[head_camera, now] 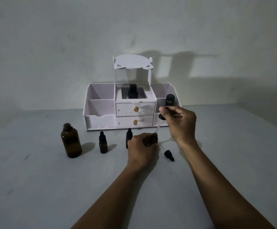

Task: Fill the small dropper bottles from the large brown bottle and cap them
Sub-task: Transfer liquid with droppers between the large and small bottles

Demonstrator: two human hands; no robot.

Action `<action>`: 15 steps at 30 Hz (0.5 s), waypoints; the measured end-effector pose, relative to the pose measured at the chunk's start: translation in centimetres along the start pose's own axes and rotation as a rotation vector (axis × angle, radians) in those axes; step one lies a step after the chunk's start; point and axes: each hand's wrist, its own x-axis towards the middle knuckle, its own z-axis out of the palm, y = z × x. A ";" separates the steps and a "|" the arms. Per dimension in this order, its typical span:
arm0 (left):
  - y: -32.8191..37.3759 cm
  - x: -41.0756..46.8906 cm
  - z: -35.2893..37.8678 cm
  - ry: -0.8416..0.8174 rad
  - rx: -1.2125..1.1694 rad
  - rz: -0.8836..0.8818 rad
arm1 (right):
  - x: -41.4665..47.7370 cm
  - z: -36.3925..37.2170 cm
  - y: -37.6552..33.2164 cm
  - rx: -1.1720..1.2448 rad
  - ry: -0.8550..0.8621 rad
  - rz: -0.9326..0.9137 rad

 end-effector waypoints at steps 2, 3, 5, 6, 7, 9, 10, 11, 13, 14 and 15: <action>0.2 -0.1 0.0 0.008 -0.020 -0.012 | -0.2 0.4 0.2 -0.034 -0.012 -0.006; 0.1 -0.1 0.0 0.010 -0.034 -0.021 | -0.3 0.5 0.3 -0.045 -0.016 0.000; 0.1 0.0 0.1 0.008 -0.066 -0.037 | -0.4 0.6 0.5 -0.056 -0.018 0.010; 0.0 0.0 0.2 0.006 -0.084 -0.045 | -0.4 0.7 0.5 -0.060 -0.018 0.015; 0.0 0.0 0.3 0.007 -0.097 -0.053 | -0.4 0.7 0.6 -0.066 -0.019 0.020; -0.2 0.1 0.3 0.010 -0.102 -0.062 | -0.4 0.7 0.6 -0.081 -0.024 0.028; -0.2 0.1 0.3 0.011 -0.098 -0.061 | -0.4 0.7 0.7 -0.088 -0.028 0.029; -0.3 0.1 0.4 0.011 -0.091 -0.059 | -0.5 0.7 0.7 -0.093 -0.031 0.027; -0.4 0.1 0.4 0.007 -0.070 -0.050 | -0.6 0.8 0.6 -0.093 -0.033 0.019; -0.4 0.1 0.4 0.008 -0.055 -0.040 | -0.6 0.8 0.5 -0.087 -0.030 0.014; -0.4 0.1 0.4 0.012 -0.038 -0.030 | -0.6 0.7 0.5 -0.077 -0.025 0.009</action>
